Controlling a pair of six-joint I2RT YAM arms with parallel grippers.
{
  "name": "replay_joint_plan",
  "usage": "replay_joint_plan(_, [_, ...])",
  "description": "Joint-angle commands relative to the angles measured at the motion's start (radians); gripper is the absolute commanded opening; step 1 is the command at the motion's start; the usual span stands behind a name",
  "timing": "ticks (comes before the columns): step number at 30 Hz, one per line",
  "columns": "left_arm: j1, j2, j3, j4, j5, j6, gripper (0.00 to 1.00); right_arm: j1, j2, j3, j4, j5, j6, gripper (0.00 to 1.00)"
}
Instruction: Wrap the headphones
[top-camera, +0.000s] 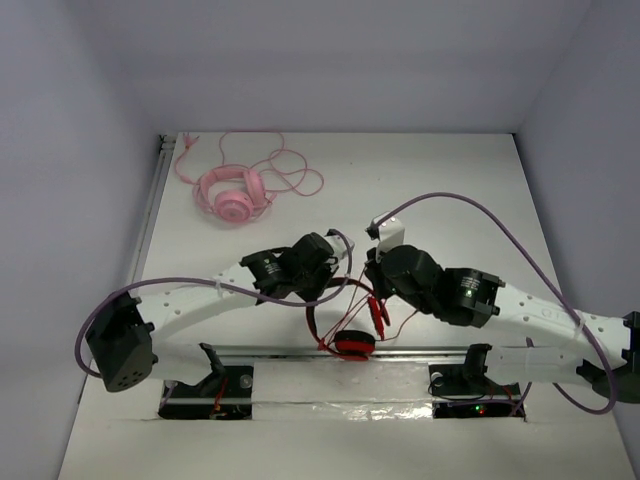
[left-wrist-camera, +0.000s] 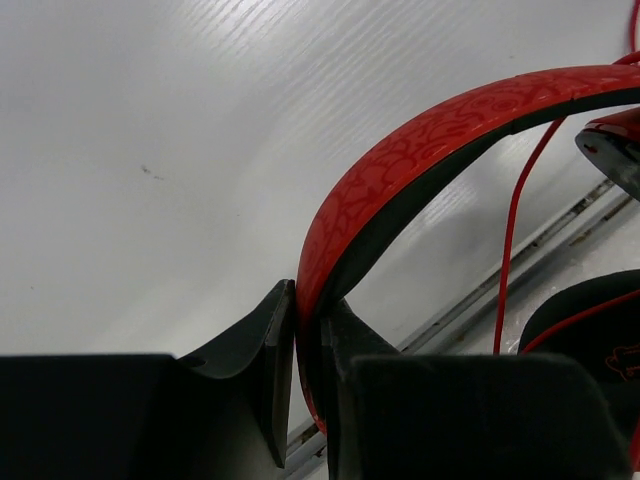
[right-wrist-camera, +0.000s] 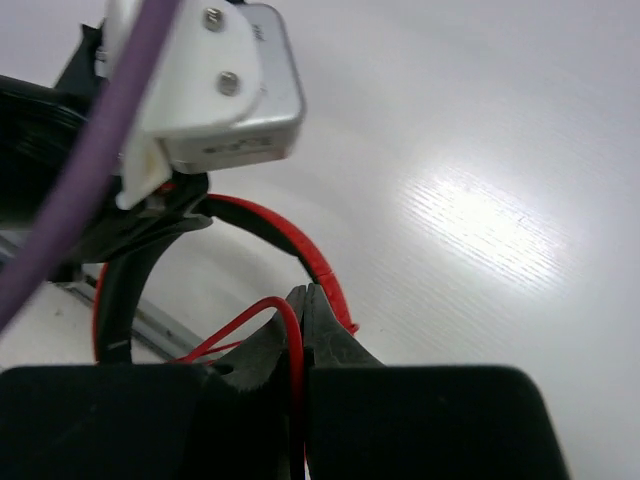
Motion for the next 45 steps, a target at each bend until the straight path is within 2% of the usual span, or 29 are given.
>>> replay_joint_plan(1, [0.045, -0.073, 0.074, 0.035, 0.139, 0.066, 0.0, -0.03, -0.022, 0.029, 0.023, 0.076, -0.008, 0.0])
replay_joint_plan(5, [0.111, -0.122, 0.068, 0.049, 0.209, 0.078, 0.0, -0.058, -0.043, 0.0, 0.023, 0.184, 0.047, 0.0])
replay_joint_plan(8, [0.172, -0.156, 0.048, 0.077, 0.231, 0.061, 0.0, -0.067, -0.068, -0.046, 0.052, 0.216, 0.091, 0.0])
replay_joint_plan(11, [0.226, -0.212, 0.021, 0.123, 0.315, 0.046, 0.0, -0.067, -0.079, -0.052, 0.065, 0.242, 0.128, 0.0])
replay_joint_plan(18, [0.323, -0.286, 0.027, 0.181, 0.583, 0.046, 0.0, -0.099, -0.039, -0.067, 0.126, 0.181, 0.128, 0.0])
replay_joint_plan(21, [0.372, -0.303, 0.036, 0.204, 0.631, 0.022, 0.0, -0.111, -0.048, -0.092, 0.175, 0.158, 0.128, 0.02])
replay_joint_plan(24, [0.415, -0.321, 0.035, 0.256, 0.625, -0.034, 0.0, -0.131, -0.068, -0.139, 0.255, 0.109, 0.119, 0.06])
replay_joint_plan(29, [0.436, -0.343, 0.056, 0.353, 0.613, -0.113, 0.0, -0.141, -0.138, -0.27, 0.541, -0.046, 0.102, 0.14])
replay_joint_plan(31, [0.436, -0.334, 0.071, 0.379, 0.654, -0.139, 0.0, -0.15, -0.151, -0.34, 0.68, -0.083, 0.108, 0.17])
replay_joint_plan(36, [0.447, -0.325, 0.076, 0.425, 0.709, -0.21, 0.0, -0.188, -0.136, -0.422, 0.856, -0.208, 0.121, 0.19])
replay_joint_plan(39, [0.467, -0.338, 0.087, 0.483, 0.696, -0.267, 0.0, -0.197, -0.123, -0.478, 0.971, -0.258, 0.137, 0.22])
replay_joint_plan(45, [0.467, -0.352, 0.15, 0.459, 0.567, -0.285, 0.0, -0.197, -0.051, -0.557, 1.106, -0.314, 0.185, 0.23])
